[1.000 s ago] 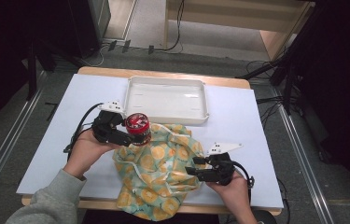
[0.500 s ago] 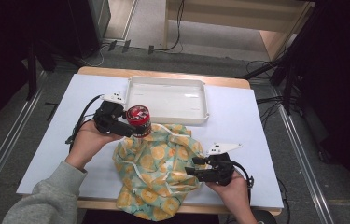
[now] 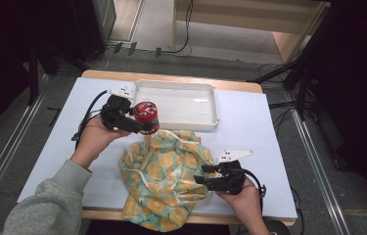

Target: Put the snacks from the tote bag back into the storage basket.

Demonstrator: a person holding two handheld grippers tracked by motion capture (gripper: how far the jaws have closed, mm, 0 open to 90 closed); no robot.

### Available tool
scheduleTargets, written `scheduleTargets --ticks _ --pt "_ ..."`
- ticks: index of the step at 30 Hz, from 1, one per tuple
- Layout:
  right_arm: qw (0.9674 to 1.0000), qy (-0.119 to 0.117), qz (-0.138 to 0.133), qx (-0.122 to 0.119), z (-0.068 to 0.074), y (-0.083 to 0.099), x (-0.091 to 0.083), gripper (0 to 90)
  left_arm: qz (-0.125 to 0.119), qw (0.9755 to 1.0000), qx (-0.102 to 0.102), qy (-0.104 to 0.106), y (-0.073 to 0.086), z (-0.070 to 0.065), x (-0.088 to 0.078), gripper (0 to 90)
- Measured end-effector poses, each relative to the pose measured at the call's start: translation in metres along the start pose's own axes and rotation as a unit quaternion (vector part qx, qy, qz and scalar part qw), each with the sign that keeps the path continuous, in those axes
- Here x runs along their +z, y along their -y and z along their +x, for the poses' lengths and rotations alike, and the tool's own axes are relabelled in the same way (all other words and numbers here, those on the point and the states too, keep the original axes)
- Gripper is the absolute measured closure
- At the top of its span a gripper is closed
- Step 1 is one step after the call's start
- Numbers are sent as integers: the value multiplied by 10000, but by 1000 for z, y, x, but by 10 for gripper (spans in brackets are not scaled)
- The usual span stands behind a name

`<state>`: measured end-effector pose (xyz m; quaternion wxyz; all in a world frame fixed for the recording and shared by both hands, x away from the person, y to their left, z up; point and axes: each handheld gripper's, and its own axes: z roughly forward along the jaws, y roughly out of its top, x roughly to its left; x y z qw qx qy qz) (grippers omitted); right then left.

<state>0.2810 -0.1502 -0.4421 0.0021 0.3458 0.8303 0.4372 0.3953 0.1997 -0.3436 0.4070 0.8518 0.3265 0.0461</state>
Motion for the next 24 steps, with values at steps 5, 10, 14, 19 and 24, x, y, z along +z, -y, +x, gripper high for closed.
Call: scheduleTargets --ticks 5,10,14,19,24 --pt "10000 -6 1 10 0 0 0 477 -31 10000 9 -46 -6 6 5 260" --pt "10000 -18 1 -14 0 0 0 477 4 10000 39 -92 -10 13 10 260" --pt "10000 -17 2 -16 1 0 0 477 -9 9998 124 -150 -13 20 17 260" --pt "10000 -21 12 -20 1 0 0 477 -2 9999 -7 -163 -17 30 24 260" --pt "10000 -31 13 -14 1 0 0 477 -15 9998 -88 -196 -20 42 30 260"
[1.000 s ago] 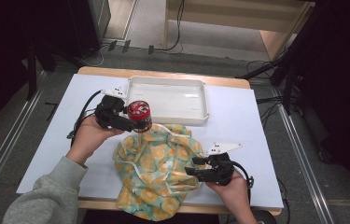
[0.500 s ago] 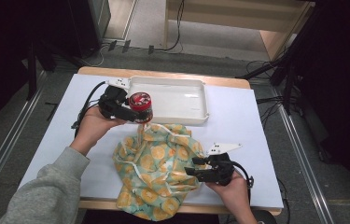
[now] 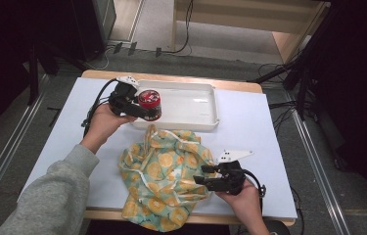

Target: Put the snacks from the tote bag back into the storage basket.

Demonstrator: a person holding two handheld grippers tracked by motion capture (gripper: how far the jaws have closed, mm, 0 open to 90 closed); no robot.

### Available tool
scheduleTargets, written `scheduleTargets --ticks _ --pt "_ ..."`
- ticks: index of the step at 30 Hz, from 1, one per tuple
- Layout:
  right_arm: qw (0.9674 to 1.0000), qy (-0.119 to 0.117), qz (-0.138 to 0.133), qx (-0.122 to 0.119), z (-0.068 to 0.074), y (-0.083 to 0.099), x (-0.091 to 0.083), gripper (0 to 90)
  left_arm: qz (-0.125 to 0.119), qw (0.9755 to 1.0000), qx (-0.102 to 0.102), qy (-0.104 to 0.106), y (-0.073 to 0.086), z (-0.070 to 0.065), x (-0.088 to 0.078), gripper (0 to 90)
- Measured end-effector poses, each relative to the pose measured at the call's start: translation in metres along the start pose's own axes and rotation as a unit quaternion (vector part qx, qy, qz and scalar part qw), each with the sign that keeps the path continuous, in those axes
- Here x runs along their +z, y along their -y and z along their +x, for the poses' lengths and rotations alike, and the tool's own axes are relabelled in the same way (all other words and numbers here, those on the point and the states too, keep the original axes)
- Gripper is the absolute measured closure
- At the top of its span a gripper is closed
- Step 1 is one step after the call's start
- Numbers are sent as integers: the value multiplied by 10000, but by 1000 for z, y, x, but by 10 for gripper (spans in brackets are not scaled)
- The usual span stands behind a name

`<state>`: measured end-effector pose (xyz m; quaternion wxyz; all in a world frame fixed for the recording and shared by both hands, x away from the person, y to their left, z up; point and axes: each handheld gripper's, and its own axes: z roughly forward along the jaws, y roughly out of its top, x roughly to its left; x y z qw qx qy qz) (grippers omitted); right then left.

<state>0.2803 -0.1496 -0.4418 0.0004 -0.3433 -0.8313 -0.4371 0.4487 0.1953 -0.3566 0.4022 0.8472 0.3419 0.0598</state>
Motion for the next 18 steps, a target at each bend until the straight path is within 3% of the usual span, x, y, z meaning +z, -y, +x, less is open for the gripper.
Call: scheduleTargets --ticks 10,13,18 --pt "10000 -4 1 -7 0 0 0 478 87 9998 -29 -166 -6 16 18 260" --pt "10000 -13 -3 -14 0 0 0 477 24 9998 -133 -147 -5 23 23 260" --pt "10000 -29 4 1 1 0 0 477 109 9992 -244 -286 0 34 34 260"
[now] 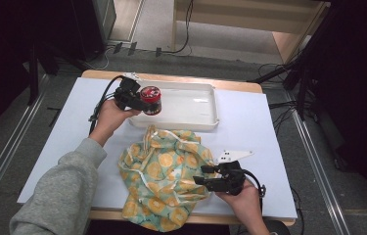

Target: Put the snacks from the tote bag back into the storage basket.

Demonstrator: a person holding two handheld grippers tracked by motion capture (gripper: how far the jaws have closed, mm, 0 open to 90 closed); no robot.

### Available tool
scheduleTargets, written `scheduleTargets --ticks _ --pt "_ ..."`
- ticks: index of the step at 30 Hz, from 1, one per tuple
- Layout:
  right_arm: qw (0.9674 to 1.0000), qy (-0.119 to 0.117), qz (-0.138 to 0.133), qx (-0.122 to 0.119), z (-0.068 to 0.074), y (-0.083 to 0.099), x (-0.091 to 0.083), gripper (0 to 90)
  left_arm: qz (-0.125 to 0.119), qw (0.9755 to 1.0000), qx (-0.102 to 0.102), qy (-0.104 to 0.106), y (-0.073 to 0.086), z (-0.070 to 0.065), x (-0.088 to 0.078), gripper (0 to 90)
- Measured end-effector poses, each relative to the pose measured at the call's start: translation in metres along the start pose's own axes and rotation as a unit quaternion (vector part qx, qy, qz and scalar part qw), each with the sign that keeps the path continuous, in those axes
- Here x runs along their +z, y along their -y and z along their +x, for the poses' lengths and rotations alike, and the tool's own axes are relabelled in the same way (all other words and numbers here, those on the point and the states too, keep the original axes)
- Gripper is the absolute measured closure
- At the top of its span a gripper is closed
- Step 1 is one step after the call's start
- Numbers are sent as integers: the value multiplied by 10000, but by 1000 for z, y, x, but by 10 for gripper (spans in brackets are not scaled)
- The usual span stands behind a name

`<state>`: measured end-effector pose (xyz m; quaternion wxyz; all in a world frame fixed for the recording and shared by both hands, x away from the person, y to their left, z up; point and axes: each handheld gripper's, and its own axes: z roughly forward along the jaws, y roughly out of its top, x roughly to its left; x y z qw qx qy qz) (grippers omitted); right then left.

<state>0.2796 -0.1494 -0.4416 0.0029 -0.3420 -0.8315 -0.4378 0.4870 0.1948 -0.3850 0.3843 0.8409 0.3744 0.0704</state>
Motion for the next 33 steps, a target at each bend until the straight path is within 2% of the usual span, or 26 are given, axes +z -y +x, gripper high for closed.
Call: scheduleTargets --ticks 3,5,8,14,24,33 --pt "10000 -11 11 12 0 0 0 477 -12 9999 -23 -121 1 5 6 260" --pt "10000 -5 0 -10 0 0 0 477 -28 9998 -122 -130 3 9 10 260" --pt "10000 -7 3 -3 0 0 0 477 34 9997 -153 -186 5 11 16 261" --pt "10000 -14 3 -22 0 0 1 477 101 9994 -100 -309 7 11 27 260" --pt "10000 -25 -10 -13 0 0 1 477 299 9990 -54 -333 11 10 46 260" --pt "10000 -30 -16 -25 0 0 1 478 346 9987 -65 -380 14 9 55 259"
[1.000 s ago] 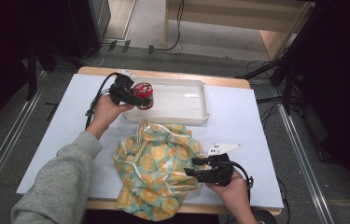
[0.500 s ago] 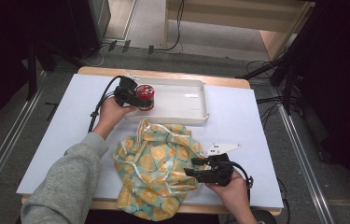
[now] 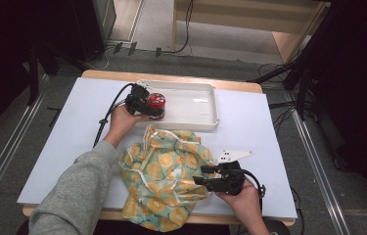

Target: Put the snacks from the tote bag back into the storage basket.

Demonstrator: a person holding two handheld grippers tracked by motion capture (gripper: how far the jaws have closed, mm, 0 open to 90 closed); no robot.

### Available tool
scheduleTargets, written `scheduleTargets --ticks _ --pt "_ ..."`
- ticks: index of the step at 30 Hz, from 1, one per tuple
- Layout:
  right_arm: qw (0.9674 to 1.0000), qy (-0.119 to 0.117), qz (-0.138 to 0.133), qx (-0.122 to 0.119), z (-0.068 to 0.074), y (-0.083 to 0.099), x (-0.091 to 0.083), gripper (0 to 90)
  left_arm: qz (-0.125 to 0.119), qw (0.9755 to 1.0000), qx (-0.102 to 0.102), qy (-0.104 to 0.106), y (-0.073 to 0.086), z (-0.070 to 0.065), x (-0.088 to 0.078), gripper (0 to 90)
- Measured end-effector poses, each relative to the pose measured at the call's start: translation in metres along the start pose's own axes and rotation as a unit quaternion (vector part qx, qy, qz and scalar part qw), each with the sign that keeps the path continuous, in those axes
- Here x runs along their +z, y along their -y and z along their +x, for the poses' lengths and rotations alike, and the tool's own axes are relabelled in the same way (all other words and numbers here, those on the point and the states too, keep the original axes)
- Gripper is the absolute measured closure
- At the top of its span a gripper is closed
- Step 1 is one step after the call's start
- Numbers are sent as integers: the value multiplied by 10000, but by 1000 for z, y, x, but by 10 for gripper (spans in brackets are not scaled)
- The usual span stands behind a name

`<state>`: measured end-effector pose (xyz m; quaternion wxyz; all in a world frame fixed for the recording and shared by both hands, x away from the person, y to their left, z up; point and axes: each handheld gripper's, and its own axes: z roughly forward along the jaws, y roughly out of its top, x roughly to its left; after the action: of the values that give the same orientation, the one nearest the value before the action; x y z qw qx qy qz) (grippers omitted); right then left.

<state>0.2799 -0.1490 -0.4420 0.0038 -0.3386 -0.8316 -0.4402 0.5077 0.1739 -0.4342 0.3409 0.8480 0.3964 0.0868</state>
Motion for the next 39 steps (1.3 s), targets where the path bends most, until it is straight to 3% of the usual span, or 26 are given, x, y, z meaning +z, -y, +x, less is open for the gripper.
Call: scheduleTargets --ticks 13,29,34,39 --pt "10000 -2 11 -11 0 0 0 477 -119 9999 -53 113 5 0 1 255" --pt "10000 7 20 -24 1 0 1 477 126 9998 2 181 8 -2 8 204" --pt "10000 11 22 -21 0 0 1 478 125 9999 44 110 6 -5 3 207" --pt "10000 5 34 -31 1 0 1 477 -50 9999 -6 138 4 -7 -10 219"
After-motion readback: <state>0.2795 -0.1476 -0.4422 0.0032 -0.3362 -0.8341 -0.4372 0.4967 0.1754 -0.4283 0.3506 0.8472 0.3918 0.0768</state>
